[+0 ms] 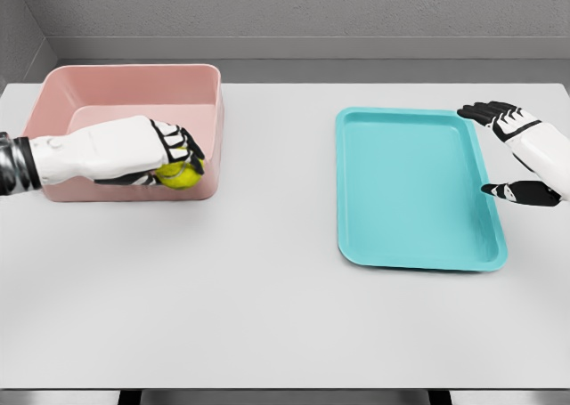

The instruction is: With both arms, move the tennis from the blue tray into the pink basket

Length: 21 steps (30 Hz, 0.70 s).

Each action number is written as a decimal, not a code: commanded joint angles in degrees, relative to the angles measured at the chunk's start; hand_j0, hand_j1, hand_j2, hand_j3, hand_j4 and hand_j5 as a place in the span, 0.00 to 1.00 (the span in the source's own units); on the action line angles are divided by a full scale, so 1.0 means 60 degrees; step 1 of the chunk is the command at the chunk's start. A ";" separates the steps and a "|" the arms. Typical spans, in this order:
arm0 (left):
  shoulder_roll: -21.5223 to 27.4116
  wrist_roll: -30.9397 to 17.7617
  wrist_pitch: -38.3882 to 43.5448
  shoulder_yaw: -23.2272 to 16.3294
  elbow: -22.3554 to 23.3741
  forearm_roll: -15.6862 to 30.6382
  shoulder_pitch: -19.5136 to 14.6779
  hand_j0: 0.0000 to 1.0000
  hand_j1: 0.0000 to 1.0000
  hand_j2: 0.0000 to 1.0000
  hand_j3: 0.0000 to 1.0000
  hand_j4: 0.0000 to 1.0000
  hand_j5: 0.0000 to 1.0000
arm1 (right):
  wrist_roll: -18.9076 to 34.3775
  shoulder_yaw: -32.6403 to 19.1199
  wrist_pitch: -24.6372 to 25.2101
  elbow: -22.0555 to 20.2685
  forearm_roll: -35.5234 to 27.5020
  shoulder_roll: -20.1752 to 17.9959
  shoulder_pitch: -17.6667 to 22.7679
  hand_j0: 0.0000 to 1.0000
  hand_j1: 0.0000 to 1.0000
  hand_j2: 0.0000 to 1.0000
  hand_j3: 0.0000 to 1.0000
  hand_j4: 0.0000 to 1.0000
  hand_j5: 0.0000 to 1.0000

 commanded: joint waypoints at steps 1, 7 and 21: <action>-0.0017 0.0008 0.0016 0.0023 0.0257 0.0063 0.0000 0.50 0.50 0.50 0.50 0.50 0.50 | -0.0005 -0.0006 0.0029 -0.0003 -0.0078 -0.0005 0.0000 1.00 1.00 1.00 1.00 1.00 1.00; -0.0090 0.0023 0.0016 0.0009 0.0770 0.0092 -0.0352 0.50 0.50 0.50 0.50 0.50 0.50 | -0.0005 -0.0006 0.0029 -0.0003 -0.0064 -0.0005 0.0000 1.00 1.00 1.00 1.00 1.00 1.00; -0.0911 0.0008 0.0016 -0.0006 0.3362 0.0136 -0.1377 0.50 0.50 0.50 0.50 0.50 0.50 | -0.0005 -0.0006 0.0029 -0.0003 -0.0064 -0.0005 0.0000 1.00 1.00 1.00 1.00 1.00 1.00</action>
